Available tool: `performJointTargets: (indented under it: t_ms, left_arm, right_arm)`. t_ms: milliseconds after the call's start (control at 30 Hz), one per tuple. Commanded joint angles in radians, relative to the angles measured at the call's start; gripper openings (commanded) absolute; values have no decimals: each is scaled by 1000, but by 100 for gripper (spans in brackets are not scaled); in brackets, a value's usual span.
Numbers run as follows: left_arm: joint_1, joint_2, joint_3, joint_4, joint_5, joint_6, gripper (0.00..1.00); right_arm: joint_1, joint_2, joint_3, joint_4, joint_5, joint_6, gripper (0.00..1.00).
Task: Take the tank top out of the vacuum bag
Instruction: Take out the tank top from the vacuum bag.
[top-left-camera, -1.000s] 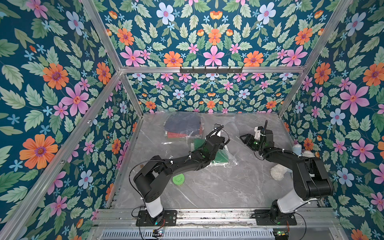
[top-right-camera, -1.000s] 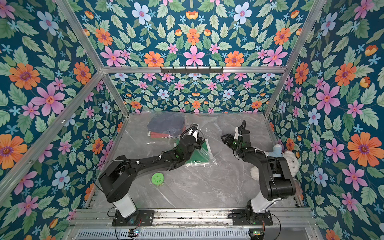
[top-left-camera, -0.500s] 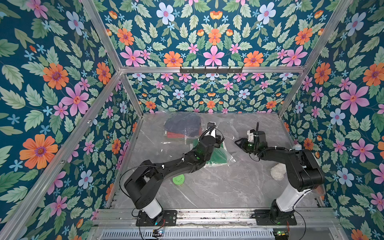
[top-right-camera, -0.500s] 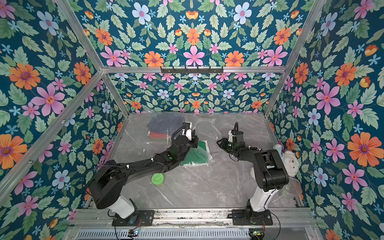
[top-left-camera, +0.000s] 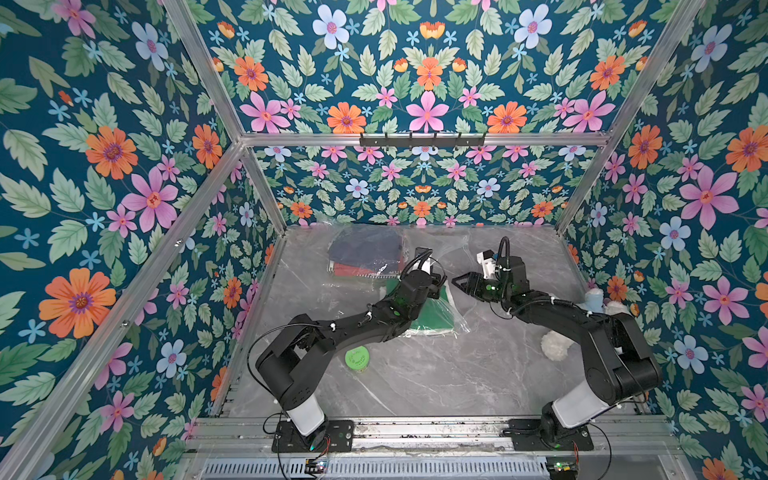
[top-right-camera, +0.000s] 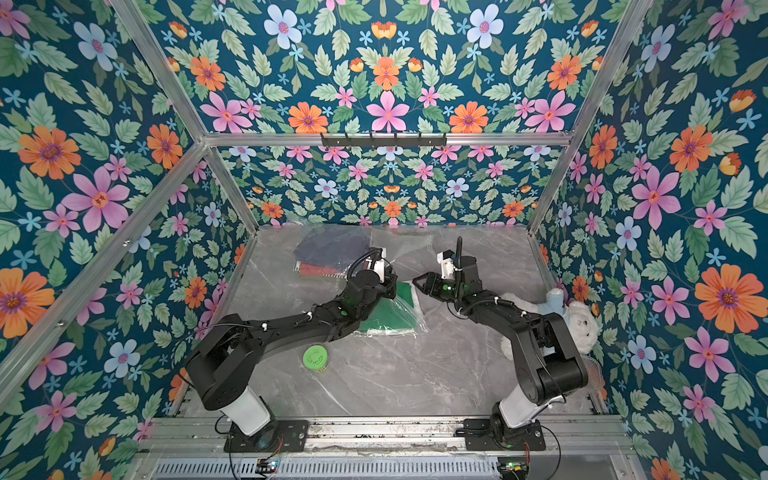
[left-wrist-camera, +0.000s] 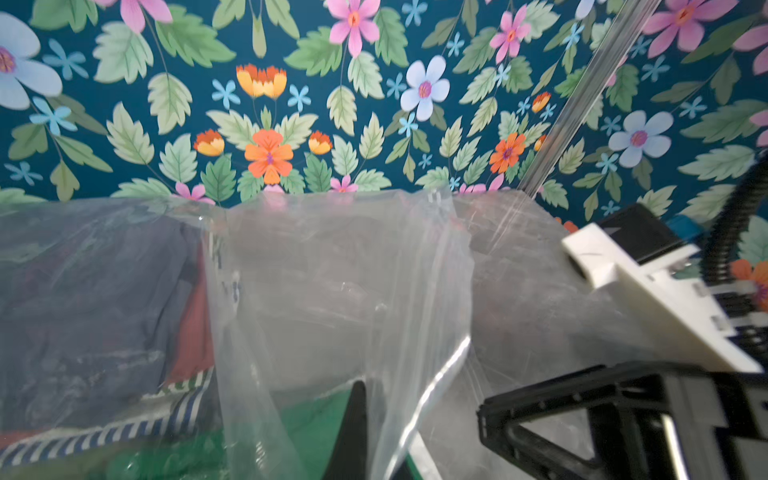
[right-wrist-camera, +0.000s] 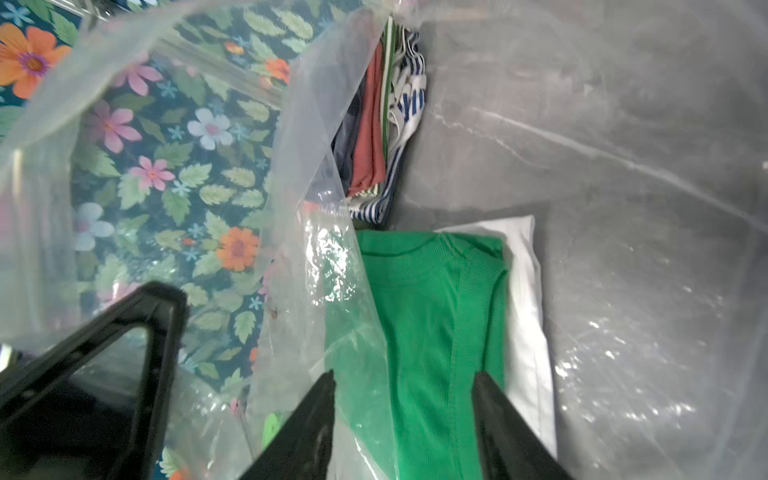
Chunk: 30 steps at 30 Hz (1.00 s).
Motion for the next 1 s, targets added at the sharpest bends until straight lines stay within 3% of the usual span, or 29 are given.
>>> performJointTargets:
  t_ms: [0,133,367,700,967]
  left_arm:
    - [32,-9,-48,-60,84,-105,0]
    - [102,-15,-121,-61,174,-191,0]
    - [171,-53,-197,-57,191,-225,0]
    - [235,-152,-293,-128,95,-207,0]
    - [265,-220,-353,-133,86,-203,0]
  right_arm:
    - [17,-12,4,-122,4,-36,59]
    - [36,19,14,-175,-25,-23,59]
    - [74,138,70,-235,6,-33,54]
    - [133,370,257,-261,-47,-65,40]
    - [144,476,449,-326,-63,-126,40]
